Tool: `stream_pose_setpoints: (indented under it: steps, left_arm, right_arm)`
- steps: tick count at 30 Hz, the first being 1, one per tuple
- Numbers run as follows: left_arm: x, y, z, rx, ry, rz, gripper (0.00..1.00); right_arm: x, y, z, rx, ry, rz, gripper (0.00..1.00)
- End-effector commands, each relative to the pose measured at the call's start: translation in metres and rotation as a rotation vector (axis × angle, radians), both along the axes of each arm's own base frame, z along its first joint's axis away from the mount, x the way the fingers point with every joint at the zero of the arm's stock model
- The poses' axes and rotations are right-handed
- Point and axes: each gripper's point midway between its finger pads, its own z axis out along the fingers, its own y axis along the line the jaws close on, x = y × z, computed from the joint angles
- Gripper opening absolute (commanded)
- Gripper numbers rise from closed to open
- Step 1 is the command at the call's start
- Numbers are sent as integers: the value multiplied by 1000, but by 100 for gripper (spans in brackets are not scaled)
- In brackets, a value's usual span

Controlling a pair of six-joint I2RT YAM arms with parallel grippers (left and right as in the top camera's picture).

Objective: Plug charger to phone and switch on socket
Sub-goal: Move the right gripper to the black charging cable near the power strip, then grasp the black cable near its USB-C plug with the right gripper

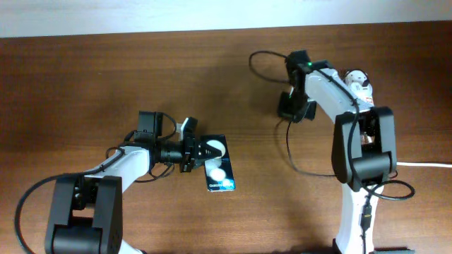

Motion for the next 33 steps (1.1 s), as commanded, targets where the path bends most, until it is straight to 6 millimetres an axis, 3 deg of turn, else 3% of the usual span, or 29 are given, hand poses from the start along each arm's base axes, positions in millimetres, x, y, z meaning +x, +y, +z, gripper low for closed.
stream_pose_setpoints:
  steps: [1, 4, 8, 9, 11, 14, 19, 22, 27, 30, 33]
  left_arm:
    - [2, -2, 8, -26, -7, -10, 0]
    - [3, -2, 8, -25, -8, -10, 0]
    - [17, 6, -12, 102, -46, 57, 0]
    - [25, 9, -13, 120, -83, 78, 0]
    - [42, 17, -7, 108, -128, 126, 0]
    - [54, 30, -4, 104, -143, 174, 0]
    - [50, 31, -6, 108, -111, 175, 0]
    - [49, 31, -8, 110, -97, 174, 0]
    - [49, 31, -8, 110, -97, 174, 0]
    - [49, 31, -7, 109, -97, 174, 0]
    - [48, 31, -7, 108, -97, 173, 0]
  right_arm:
    - [-34, 9, -33, -15, 128, 89, 8]
    - [-36, 9, -33, -16, 137, 89, 19]
    - [-36, 9, -33, -16, 137, 89, 58]
    - [-36, 9, -33, -16, 136, 89, 76]
    - [-36, 9, -33, -16, 134, 89, 99]
    - [-27, 11, -34, -11, 98, 77, 99]
    - [3, 10, -36, -24, -24, -53, 98]
    - [8, 11, -36, -24, -41, -56, 77]
    - [8, 8, -36, -41, -44, -55, 53]
    - [2, 7, -41, -46, -27, -54, 41]
    - [-11, 4, -54, -52, -3, -54, 35]
